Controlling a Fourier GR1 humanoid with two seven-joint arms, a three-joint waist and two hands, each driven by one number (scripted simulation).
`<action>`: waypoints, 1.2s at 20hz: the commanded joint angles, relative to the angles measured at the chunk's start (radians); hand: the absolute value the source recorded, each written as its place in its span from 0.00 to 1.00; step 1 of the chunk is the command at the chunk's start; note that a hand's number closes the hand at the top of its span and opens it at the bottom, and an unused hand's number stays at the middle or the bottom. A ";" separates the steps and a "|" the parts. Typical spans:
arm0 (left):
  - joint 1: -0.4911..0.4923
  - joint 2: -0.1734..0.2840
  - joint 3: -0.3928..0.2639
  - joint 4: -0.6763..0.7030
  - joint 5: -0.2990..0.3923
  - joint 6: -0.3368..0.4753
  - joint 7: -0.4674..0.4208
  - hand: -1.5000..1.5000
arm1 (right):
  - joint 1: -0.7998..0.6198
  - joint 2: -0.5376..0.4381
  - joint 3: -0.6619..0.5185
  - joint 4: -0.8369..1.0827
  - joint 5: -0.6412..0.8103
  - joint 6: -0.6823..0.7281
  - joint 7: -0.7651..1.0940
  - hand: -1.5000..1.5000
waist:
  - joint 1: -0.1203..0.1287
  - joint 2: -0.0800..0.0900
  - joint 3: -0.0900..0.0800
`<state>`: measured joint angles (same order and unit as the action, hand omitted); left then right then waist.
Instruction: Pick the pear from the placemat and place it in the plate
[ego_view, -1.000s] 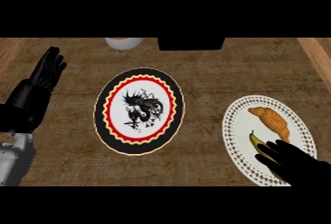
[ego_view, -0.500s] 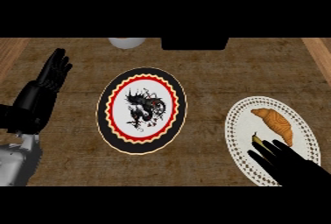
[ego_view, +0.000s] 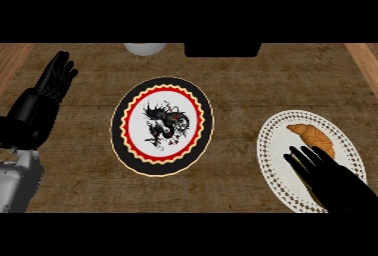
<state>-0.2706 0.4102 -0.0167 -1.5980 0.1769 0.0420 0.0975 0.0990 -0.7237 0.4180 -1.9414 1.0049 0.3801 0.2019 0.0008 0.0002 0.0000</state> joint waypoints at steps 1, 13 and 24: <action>0.000 -0.016 0.019 -0.005 -0.018 -0.016 0.007 0.50 | -0.084 0.091 0.014 0.138 0.056 0.024 -0.013 0.00 | 0.003 0.000 0.000; 0.033 -0.085 0.043 -0.018 -0.088 -0.043 -0.015 0.50 | -0.100 0.162 -0.054 0.212 0.139 0.104 -0.070 0.00 | -0.002 -0.001 0.000; 0.019 -0.081 0.071 -0.001 -0.078 -0.083 -0.007 0.50 | -0.166 0.220 -0.075 0.438 0.228 -0.289 -0.269 1.00 | 0.005 0.001 0.001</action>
<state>-0.2614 0.3348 0.0540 -1.5977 0.1012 -0.0301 0.1016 -0.0145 -0.5444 0.3523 -1.5538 1.2137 0.2010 -0.0254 -0.0029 -0.0051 -0.0102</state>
